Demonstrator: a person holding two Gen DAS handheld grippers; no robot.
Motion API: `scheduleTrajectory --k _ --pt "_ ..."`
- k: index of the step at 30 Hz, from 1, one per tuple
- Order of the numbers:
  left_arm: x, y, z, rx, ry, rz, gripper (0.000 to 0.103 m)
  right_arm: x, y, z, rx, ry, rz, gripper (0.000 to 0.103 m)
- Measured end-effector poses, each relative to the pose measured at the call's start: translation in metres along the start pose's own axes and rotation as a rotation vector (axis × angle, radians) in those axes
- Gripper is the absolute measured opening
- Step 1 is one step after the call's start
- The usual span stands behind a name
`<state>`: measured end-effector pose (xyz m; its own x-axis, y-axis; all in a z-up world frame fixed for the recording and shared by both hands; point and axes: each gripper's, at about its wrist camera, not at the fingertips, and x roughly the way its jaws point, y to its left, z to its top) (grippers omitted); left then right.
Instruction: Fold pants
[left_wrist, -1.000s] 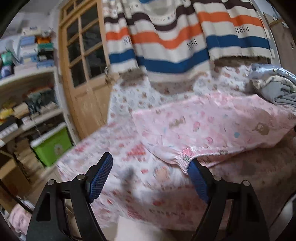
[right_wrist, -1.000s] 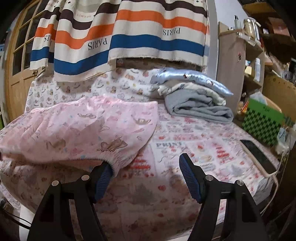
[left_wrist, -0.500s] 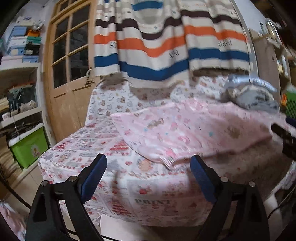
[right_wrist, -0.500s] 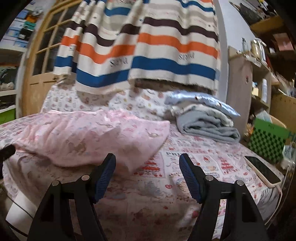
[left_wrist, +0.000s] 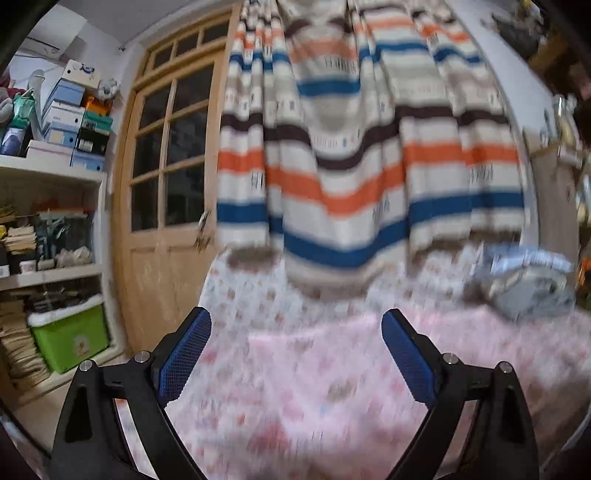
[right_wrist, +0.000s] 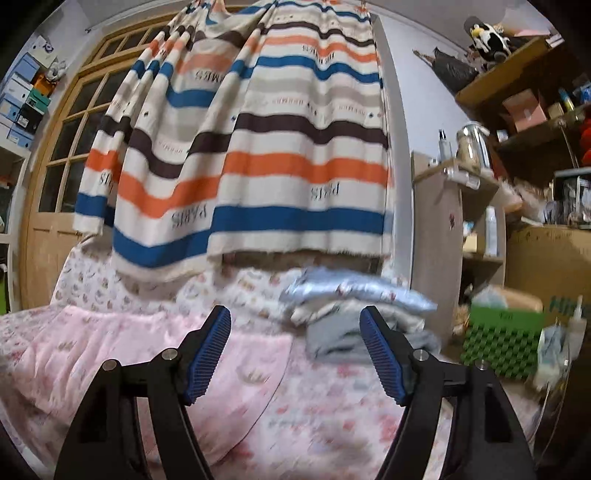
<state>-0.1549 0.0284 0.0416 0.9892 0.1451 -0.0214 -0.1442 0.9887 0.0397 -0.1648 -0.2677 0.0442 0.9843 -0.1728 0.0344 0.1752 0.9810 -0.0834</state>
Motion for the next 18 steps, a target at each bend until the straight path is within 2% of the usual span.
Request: scheduleTrajectory --k 2,5,8,10,13,16,18 --pt "0.000 0.000 0.021 0.000 -0.063 -0.004 0.093 0.005 -0.013 0.014 0.013 -0.017 0.005 0.074" --pt "0.010 -0.006 0.042 -0.006 -0.129 -0.010 0.101 0.013 -0.030 0.039 0.045 -0.053 -0.012 0.077" --pt "0.030 -0.017 0.059 -0.011 -0.128 -0.026 0.102 0.019 -0.043 0.063 0.075 -0.129 -0.121 0.083" --pt "0.046 -0.026 0.072 -0.027 -0.151 -0.072 0.102 0.025 -0.049 0.076 0.096 -0.183 -0.146 0.086" --pt "0.085 -0.046 0.107 -0.054 -0.158 -0.182 0.102 0.044 -0.054 0.103 0.109 -0.217 -0.104 0.102" --pt "0.122 -0.067 0.140 -0.071 -0.185 -0.217 0.102 0.078 -0.044 0.131 0.082 -0.213 -0.012 0.103" --pt "0.148 -0.079 0.152 -0.076 -0.167 -0.233 0.102 0.106 -0.033 0.144 0.074 -0.180 0.037 0.103"
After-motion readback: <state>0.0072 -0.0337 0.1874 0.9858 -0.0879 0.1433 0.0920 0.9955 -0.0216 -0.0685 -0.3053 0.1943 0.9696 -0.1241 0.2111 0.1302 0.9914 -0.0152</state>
